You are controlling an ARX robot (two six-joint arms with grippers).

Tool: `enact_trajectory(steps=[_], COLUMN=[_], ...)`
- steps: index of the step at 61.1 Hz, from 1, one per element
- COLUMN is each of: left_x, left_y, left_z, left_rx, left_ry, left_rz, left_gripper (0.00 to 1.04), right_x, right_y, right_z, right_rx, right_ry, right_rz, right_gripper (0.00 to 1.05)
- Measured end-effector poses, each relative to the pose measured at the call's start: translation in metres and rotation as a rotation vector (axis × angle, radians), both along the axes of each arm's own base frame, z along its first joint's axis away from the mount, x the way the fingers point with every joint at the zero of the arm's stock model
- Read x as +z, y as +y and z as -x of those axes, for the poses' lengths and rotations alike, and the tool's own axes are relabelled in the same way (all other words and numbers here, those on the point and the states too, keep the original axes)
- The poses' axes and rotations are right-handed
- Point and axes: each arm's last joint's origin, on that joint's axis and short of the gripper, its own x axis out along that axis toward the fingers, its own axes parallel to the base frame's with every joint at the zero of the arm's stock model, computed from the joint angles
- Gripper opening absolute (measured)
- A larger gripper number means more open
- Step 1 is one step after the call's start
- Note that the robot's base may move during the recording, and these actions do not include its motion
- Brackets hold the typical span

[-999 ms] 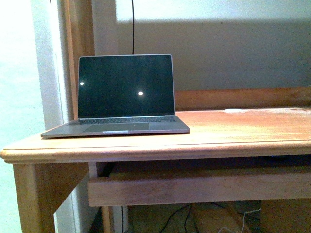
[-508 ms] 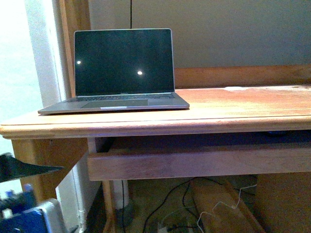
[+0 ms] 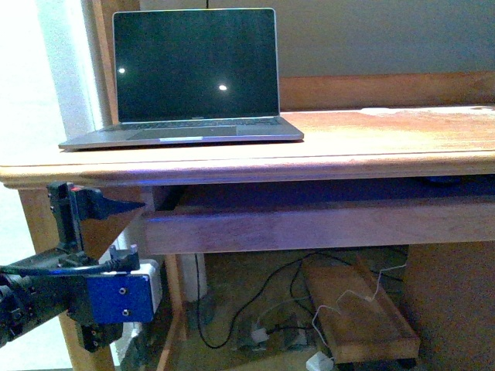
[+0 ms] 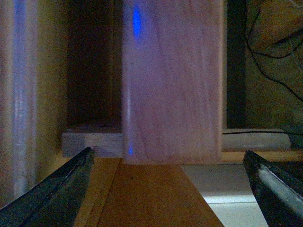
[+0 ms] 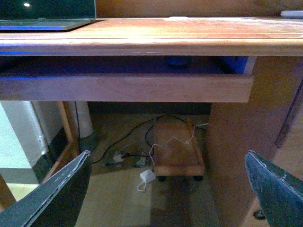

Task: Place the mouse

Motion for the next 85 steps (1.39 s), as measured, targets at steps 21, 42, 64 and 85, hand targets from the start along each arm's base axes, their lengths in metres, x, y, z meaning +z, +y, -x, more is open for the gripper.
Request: enact_trajectory(steps=[21, 42, 64, 85], left_x=[-0.014, -0.012, -0.008, -0.01], left_y=[-0.014, -0.066, -0.048, -0.036], left_z=[-0.013, 0.001, -0.015, -0.04], left_rx=[-0.085, -0.246, -0.156, -0.12], left_ry=[-0.01, -0.042, -0.099, -0.137], left_rz=[0.095, 0.112, 0.02, -0.039], left_gripper=[0.97, 0.97, 0.97, 0.97], right_x=[0.0, 0.0, 0.0, 0.0], right_y=[0.0, 0.0, 0.0, 0.0], right_z=[0.0, 0.0, 0.0, 0.0], right_rx=[0.0, -0.001, 0.0, 0.0], right_ry=[0.0, 0.0, 0.0, 0.0], right_rz=[0.0, 0.0, 0.0, 0.0], right_gripper=[0.97, 0.97, 0.97, 0.97])
